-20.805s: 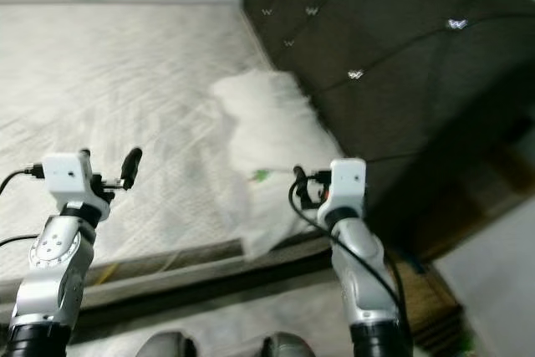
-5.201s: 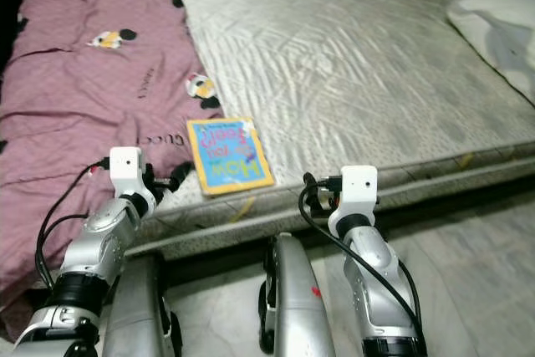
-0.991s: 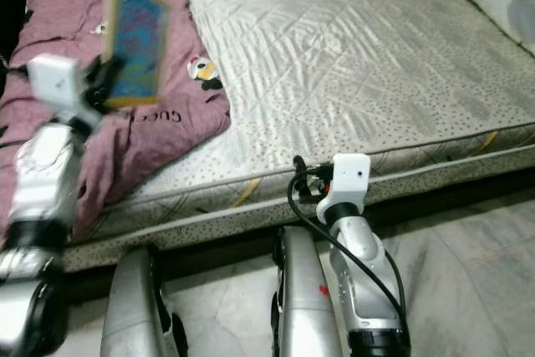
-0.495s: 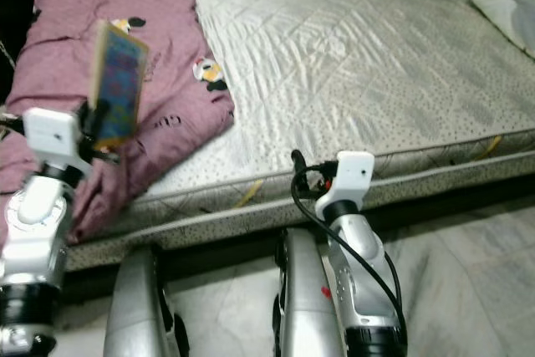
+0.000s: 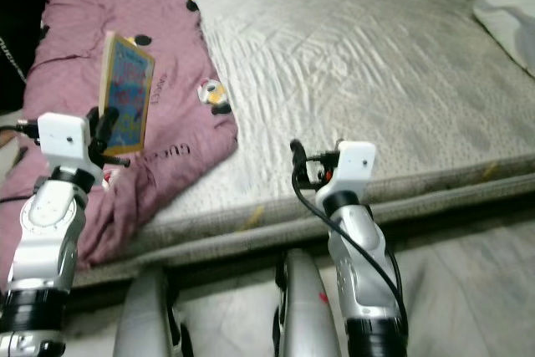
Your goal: Clean up the room
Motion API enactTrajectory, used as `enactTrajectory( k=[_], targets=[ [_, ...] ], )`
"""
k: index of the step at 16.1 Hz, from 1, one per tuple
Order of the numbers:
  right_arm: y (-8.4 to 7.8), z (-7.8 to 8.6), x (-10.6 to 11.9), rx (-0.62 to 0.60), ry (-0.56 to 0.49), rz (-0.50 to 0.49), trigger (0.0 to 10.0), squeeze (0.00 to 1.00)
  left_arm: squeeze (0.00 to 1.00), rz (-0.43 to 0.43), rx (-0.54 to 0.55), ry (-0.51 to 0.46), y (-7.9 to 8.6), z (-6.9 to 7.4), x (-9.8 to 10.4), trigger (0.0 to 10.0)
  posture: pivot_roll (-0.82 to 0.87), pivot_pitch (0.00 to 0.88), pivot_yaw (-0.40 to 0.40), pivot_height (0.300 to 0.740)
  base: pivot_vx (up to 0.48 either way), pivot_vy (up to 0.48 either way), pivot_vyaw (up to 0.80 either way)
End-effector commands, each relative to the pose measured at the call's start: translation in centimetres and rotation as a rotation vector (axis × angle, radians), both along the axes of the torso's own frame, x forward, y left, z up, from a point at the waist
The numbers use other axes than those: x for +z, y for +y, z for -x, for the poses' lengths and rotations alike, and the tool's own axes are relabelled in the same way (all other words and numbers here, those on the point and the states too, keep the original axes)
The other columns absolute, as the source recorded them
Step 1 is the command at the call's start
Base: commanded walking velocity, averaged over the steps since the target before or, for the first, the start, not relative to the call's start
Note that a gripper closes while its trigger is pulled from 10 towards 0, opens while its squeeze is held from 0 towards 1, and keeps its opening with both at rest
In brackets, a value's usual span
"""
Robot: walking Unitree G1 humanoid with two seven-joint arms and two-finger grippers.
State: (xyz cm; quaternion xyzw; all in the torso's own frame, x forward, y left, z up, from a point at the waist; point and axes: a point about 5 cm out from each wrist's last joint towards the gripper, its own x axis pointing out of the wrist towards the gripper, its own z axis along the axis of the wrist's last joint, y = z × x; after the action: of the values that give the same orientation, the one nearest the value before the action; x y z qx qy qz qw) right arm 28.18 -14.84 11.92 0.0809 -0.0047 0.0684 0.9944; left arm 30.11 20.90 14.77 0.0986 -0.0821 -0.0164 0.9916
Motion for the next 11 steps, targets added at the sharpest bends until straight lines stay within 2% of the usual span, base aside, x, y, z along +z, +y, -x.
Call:
enactTrajectory(
  k=[1,3,6,11],
  targets=[
    [-0.2,0.0,0.0,0.003,0.002,-0.004,10.0,0.00,0.00,-0.011,0.005,-0.069,0.0,0.0,1.7,10.0,-0.01,0.044,-0.018,0.679,0.000,0.000,0.00],
    [-0.2,-0.1,0.0,0.006,0.003,-0.004,10.0,0.00,0.00,-0.009,0.010,-0.066,-0.1,0.1,1.6,10.0,-0.01,0.042,-0.019,0.703,0.000,0.000,0.00],
    [-0.1,-0.2,0.0,0.005,0.002,-0.005,10.0,0.00,0.00,-0.018,-0.004,-0.026,-0.7,0.3,0.3,10.0,-0.01,0.040,-0.020,0.740,0.000,0.000,0.00],
    [-0.3,0.0,-0.2,-0.004,0.007,-0.002,10.0,0.00,0.00,-0.016,-0.022,0.056,-1.4,1.2,-2.2,10.0,-0.02,0.040,-0.018,0.740,0.000,0.000,0.00]
  ],
)
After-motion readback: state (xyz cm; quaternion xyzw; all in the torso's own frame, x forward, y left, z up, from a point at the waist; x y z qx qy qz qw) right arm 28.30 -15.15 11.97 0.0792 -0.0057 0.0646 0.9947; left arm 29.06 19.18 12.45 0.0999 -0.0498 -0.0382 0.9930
